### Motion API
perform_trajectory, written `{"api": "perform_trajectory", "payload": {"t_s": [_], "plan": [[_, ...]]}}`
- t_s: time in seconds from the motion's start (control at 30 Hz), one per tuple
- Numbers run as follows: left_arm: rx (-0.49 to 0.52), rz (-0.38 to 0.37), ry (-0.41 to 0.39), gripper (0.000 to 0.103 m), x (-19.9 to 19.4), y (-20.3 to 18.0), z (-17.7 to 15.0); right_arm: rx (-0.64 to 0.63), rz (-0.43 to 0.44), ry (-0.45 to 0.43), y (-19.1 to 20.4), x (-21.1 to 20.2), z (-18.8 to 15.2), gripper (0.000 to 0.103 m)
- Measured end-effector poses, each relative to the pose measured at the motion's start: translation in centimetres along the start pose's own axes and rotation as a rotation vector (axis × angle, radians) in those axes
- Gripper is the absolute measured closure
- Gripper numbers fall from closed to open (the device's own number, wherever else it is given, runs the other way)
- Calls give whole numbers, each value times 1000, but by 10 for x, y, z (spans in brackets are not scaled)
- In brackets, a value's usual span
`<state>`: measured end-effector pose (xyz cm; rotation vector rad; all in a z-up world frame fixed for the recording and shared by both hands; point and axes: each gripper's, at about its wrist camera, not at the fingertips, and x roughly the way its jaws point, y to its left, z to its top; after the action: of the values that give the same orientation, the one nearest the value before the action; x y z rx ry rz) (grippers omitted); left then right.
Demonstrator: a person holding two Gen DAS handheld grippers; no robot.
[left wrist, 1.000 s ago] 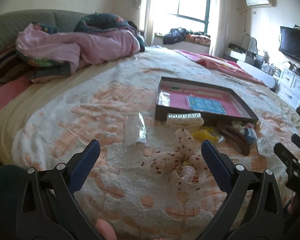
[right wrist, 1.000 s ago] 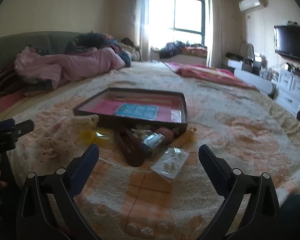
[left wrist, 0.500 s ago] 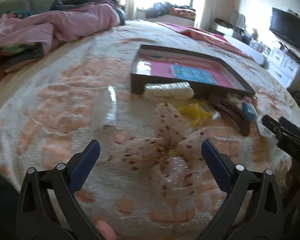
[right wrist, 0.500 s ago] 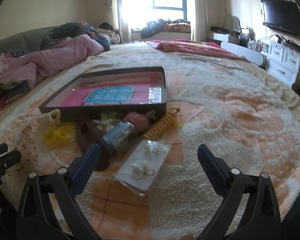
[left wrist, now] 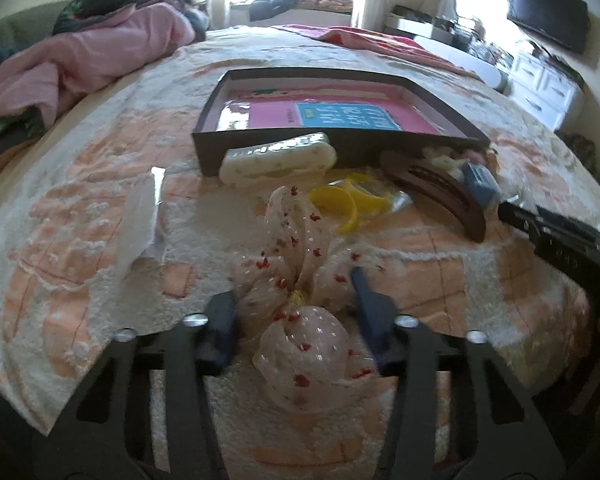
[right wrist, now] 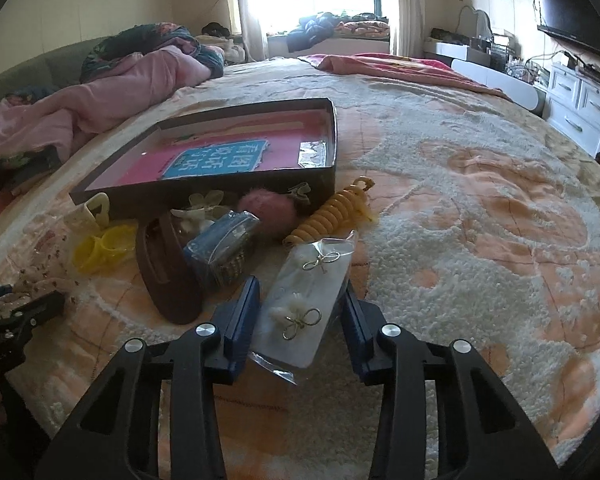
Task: Organize jewelry
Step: 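Carry the scrunchie with the left tool into the tray while the right tool carries the earring bag there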
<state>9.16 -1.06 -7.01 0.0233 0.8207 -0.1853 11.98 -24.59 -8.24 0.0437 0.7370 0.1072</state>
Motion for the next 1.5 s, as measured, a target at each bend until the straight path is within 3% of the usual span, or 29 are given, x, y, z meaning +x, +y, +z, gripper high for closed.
{"api": "perform_trajectory", "payload": {"t_s": [0.13,0.43,1.07,1.5], "plan": [[6,-22,-17,77,-10,-4,0,27,12,-10,-6,-9,0,70],[10,-97,-72,78,-29,-19,23,69,18,-78,-24,-31,10,71],[-47,-27,-136,78,-2,4,97,-17,62,-175,-7,-20,72,71],[-120,21,-111,78,41,38,136,-68,131,-122,21,22,102,71]]}}
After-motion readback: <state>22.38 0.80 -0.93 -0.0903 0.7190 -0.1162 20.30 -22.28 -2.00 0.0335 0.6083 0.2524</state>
